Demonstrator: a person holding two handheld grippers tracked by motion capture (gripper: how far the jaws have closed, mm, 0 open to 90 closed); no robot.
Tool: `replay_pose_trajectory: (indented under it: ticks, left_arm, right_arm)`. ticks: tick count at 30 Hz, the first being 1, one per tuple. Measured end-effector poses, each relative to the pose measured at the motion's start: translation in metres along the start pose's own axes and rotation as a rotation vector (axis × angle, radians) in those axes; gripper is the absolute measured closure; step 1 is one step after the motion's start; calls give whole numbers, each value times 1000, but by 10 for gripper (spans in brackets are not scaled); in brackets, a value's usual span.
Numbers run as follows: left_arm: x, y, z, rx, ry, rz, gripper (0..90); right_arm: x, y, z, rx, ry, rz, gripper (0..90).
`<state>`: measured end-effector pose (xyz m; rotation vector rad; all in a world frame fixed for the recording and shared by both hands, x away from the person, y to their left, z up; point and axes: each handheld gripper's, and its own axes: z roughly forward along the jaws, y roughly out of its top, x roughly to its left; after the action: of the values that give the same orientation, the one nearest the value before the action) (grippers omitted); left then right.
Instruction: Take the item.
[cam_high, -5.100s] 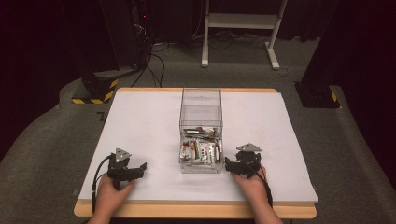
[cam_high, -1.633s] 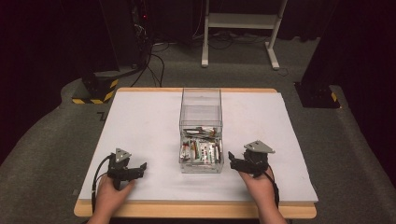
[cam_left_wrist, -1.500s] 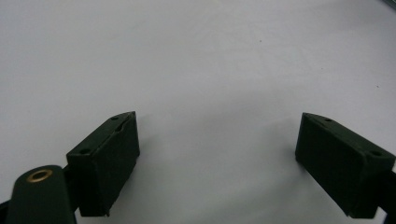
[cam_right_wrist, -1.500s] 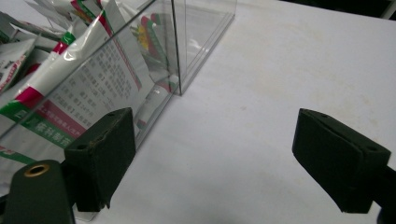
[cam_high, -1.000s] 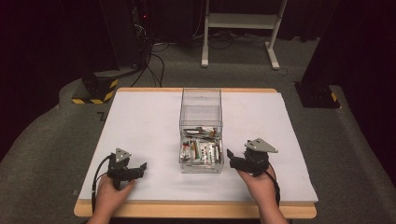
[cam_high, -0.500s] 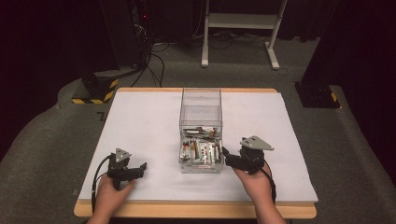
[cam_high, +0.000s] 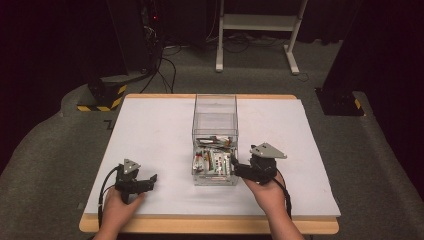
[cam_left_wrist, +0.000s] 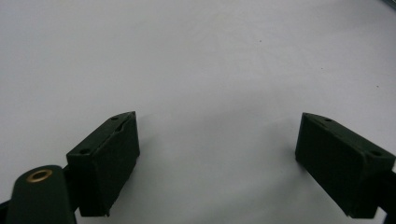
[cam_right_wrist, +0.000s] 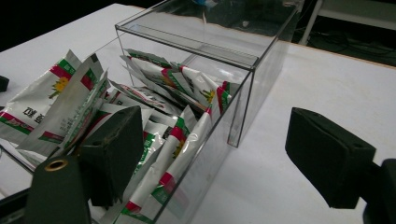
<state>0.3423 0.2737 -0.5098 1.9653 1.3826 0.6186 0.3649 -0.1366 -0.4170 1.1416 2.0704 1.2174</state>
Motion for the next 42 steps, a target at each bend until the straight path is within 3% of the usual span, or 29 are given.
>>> replay_pose_trajectory:
  ticks: [16, 27, 36, 42]
  left_arm:
    - [0, 0, 0, 0, 0, 0, 137]
    - [0, 0, 0, 0, 0, 0, 137]
    - [0, 0, 0, 0, 0, 0, 137]
    - [0, 0, 0, 0, 0, 0, 137]
  right_arm:
    - [23, 3, 6, -4, 66, -24, 274]
    - [40, 1, 9, 7, 97, -29, 264]
    - [50, -1, 11, 17, 143, -34, 334]
    - [56, -2, 11, 7, 165, -33, 430]
